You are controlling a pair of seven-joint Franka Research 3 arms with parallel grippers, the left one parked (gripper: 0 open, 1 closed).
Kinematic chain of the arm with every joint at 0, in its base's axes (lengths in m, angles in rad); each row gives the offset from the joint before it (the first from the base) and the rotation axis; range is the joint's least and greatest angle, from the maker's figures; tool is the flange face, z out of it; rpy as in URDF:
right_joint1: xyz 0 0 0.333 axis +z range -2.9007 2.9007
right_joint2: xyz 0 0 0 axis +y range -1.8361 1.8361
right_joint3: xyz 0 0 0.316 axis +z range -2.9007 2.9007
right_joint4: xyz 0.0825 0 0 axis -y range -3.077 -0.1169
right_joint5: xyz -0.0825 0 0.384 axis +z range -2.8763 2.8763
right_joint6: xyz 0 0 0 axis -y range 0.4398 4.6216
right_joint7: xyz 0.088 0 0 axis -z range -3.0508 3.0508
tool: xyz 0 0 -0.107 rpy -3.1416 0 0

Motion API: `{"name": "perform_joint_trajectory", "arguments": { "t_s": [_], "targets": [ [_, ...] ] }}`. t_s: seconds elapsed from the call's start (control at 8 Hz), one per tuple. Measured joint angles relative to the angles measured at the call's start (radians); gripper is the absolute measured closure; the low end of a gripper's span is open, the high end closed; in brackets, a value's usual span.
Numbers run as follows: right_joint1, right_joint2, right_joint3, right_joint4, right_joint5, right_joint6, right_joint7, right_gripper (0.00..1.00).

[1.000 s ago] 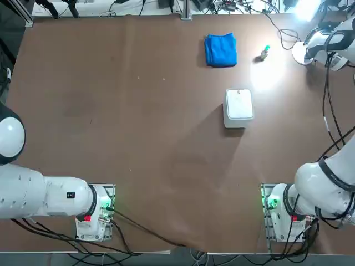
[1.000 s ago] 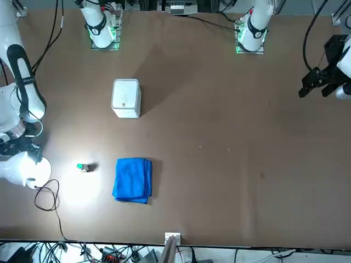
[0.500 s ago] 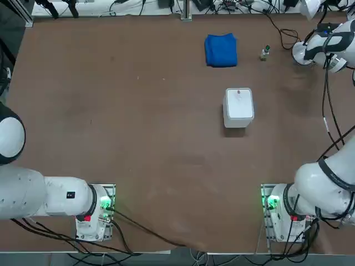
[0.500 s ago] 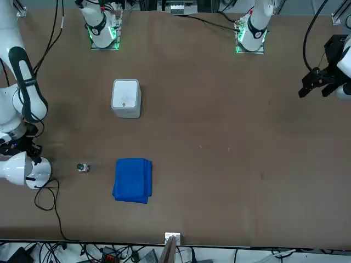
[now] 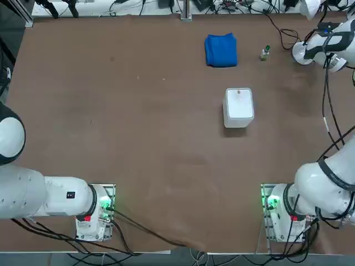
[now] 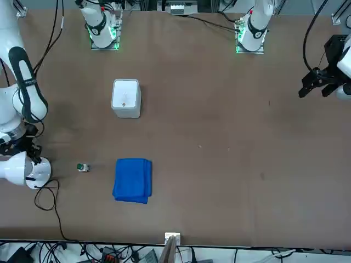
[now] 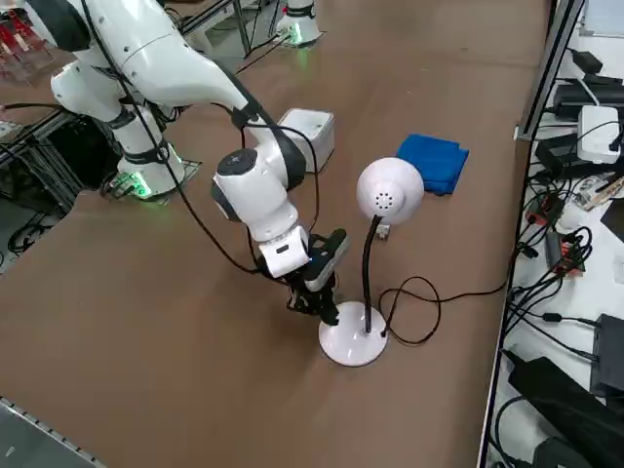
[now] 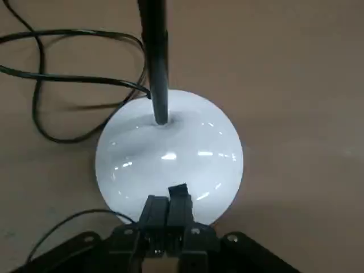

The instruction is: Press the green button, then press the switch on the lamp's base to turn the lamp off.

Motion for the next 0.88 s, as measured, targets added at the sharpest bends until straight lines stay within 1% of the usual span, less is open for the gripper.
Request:
{"name": "perform_joint_trajectory", "arguments": {
  "t_s": [0.12, 0.25, 0.5, 0.62, 0.75, 0.88],
  "targets": [
    [0.001, -0.032, 0.001, 0.002, 0.001, -0.063, 0.001, 0.99],
    [0.0, -0.084, 0.001, 0.005, 0.003, -0.186, 0.002, 0.99],
    [-0.01, -0.219, -0.004, 0.009, 0.009, -0.531, 0.003, 0.99],
    [-0.019, -0.278, -0.007, 0.009, 0.01, -0.686, 0.004, 0.99],
    [-0.03, -0.328, -0.008, 0.01, 0.01, -0.806, 0.004, 0.99],
    [-0.034, -0.375, -0.008, 0.011, 0.011, -0.894, 0.024, 0.98]
  ]
}}
